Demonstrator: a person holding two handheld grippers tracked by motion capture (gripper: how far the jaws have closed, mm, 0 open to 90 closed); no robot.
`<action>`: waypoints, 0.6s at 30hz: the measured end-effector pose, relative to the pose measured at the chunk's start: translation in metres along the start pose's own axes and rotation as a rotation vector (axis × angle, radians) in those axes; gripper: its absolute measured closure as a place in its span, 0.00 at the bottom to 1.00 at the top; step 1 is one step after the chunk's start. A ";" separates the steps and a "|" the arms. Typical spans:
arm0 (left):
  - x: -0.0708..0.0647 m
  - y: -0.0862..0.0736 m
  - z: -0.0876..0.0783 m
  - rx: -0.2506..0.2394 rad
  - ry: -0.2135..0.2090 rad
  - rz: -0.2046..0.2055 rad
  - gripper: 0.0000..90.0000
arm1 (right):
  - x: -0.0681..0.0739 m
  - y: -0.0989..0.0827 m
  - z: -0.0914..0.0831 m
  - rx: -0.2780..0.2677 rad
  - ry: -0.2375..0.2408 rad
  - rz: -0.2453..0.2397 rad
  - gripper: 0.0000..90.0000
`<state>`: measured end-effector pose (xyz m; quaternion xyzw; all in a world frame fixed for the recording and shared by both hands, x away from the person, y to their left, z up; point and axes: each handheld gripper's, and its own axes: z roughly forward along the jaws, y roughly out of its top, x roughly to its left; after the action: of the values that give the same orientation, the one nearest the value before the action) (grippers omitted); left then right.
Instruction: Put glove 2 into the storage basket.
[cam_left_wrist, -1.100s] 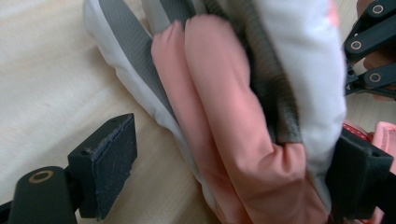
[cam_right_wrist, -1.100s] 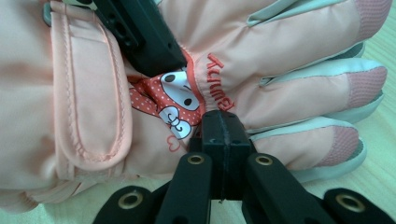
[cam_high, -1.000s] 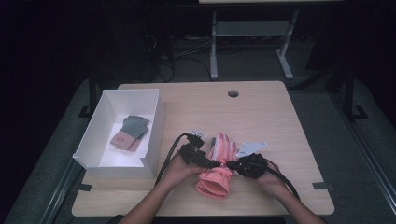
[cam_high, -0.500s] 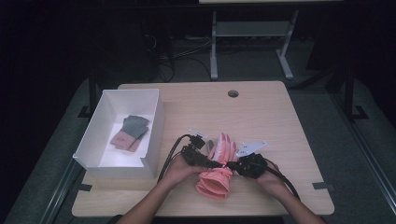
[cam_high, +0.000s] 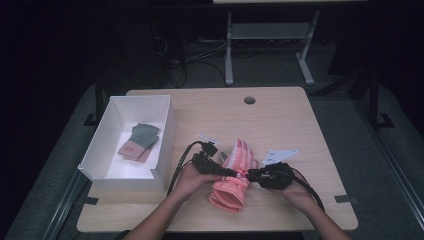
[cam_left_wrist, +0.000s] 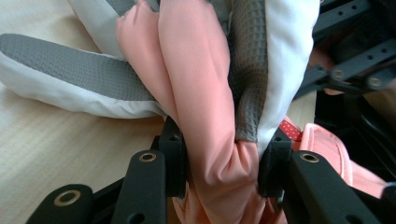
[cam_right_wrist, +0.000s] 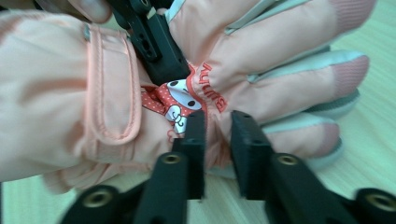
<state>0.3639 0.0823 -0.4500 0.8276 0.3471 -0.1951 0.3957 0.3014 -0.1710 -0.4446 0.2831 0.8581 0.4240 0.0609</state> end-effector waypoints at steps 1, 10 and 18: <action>-0.001 0.002 -0.002 0.000 0.001 0.006 0.69 | -0.001 0.000 -0.003 -0.006 0.004 0.013 0.78; -0.010 0.012 -0.019 -0.039 0.027 0.021 0.68 | -0.012 -0.010 -0.025 -0.032 -0.032 0.074 0.50; -0.019 0.021 -0.030 -0.036 0.035 0.039 0.68 | -0.019 -0.014 -0.035 -0.028 -0.074 0.110 0.30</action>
<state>0.3672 0.0887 -0.4092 0.8302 0.3413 -0.1669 0.4080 0.2990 -0.2122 -0.4360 0.3446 0.8324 0.4279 0.0730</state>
